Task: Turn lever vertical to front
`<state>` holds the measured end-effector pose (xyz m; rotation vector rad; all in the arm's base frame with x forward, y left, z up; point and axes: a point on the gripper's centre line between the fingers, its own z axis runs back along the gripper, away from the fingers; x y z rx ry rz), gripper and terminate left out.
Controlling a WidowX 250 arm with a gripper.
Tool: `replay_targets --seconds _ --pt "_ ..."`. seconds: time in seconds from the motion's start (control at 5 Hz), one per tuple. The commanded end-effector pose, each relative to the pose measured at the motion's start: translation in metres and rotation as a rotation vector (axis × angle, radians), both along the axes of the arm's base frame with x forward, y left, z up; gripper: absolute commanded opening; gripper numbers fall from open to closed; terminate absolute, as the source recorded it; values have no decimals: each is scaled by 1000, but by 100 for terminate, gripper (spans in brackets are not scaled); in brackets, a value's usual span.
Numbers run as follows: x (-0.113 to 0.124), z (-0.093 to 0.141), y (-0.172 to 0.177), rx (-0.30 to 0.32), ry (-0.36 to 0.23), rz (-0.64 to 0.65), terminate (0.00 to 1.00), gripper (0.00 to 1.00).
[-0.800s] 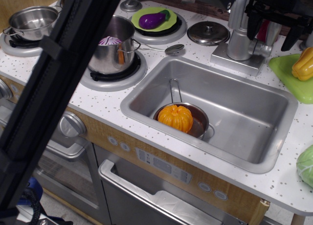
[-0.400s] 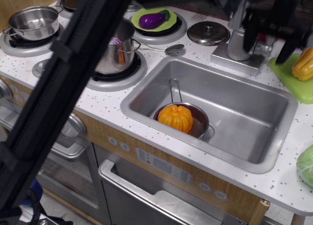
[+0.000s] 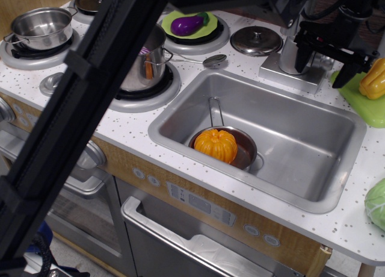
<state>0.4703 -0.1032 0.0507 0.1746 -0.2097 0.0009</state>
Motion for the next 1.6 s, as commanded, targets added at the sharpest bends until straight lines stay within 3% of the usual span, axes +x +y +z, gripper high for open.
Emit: replay_targets --seconds 0.0,0.6,1.0,1.2,1.4 --pt "10 69 -1 -25 -215 -13 0 100" --pt "34 85 1 2 -297 -69 0 100" --pt "44 76 -1 -32 -298 -74 0 100" --pt "43 71 -2 -55 -296 -55 0 0" --pt "38 71 -5 -68 -277 -34 0 0"
